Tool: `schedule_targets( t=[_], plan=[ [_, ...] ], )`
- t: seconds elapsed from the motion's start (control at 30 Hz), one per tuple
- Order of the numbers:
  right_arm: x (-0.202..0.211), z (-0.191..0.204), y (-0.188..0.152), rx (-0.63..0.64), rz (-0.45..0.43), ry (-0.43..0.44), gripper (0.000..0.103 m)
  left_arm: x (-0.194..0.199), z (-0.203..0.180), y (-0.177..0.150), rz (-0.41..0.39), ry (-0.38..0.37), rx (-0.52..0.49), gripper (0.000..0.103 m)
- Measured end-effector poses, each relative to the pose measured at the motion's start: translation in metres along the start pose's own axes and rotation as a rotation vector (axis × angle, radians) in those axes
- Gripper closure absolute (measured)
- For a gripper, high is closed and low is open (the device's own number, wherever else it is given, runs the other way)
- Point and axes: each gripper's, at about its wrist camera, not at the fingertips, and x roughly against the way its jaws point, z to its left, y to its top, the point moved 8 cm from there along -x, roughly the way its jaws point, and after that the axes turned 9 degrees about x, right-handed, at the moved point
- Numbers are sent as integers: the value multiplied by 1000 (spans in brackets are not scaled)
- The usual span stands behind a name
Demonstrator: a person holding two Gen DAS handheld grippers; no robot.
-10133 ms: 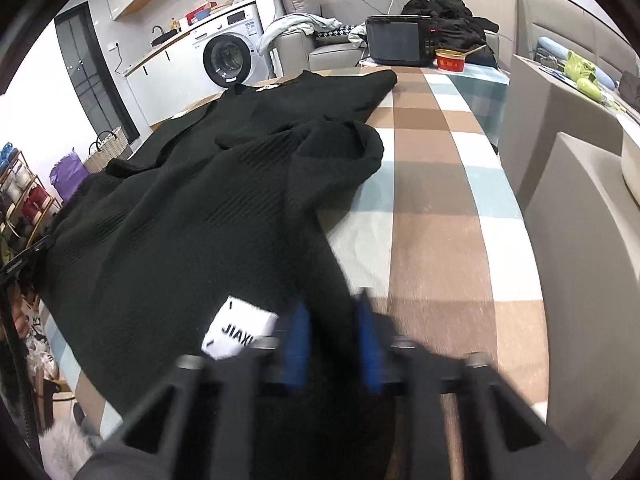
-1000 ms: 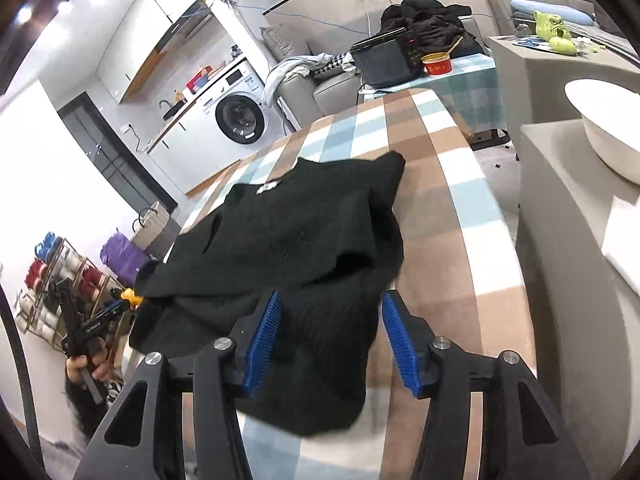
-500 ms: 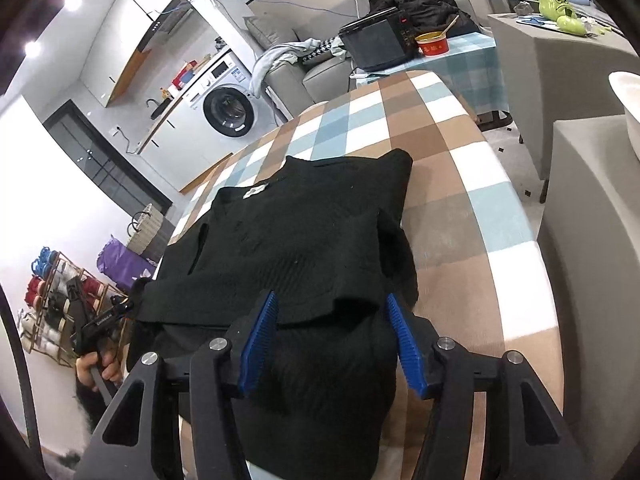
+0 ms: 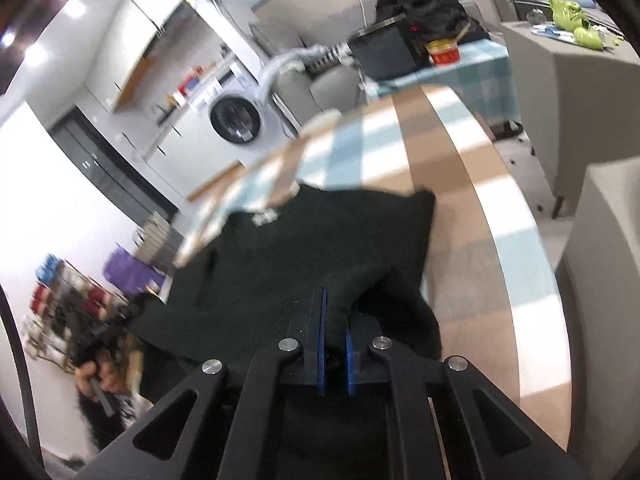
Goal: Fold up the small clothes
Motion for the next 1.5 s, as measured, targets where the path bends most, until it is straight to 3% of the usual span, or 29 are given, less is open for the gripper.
schedule_targets(
  t=[0.17, 0.3, 0.33, 0.37, 0.43, 0.57, 0.87, 1.07, 1.27, 1.33, 1.4, 1.47, 1.5],
  plan=[
    [10, 1, 47, -35, -113, 8, 96, 2, -16, 41, -47, -38, 11, 97],
    [-10, -20, 88, -125, -152, -36, 96, -25, -21, 81, -52, -58, 41, 96],
    [-17, -26, 95, -155, -156, -47, 95, -39, -21, 88, -42, -53, 41, 88],
    [-27, -34, 102, -177, -156, -66, 81, -53, -18, 93, -24, -22, 37, 67],
    [-49, -55, 107, -219, -120, -147, 54, -79, -4, 97, 5, 74, 73, 38],
    [-63, -63, 93, -226, -54, -131, 54, -95, 8, 87, 68, 82, 86, 37],
    [-67, -68, 64, -132, 52, -191, 53, -95, 23, 67, 54, 149, -12, 34],
    [-87, -65, 58, -48, 111, -220, 46, -112, 35, 61, 82, 167, 25, 34],
    [-106, -81, 58, -22, 151, -273, 46, -119, 36, 56, 99, 179, 21, 34],
    [-109, -84, 60, -14, 147, -285, 48, -119, 35, 56, 96, 186, 11, 34],
    [-111, -83, 63, 12, 139, -283, 85, -119, 35, 56, 97, 186, 12, 34],
    [-104, -74, 71, 51, 81, -255, 97, -119, 36, 55, 97, 190, 15, 34],
    [-97, -68, 76, 60, 40, -223, 98, -117, 37, 55, 96, 191, 16, 34]
  ],
)
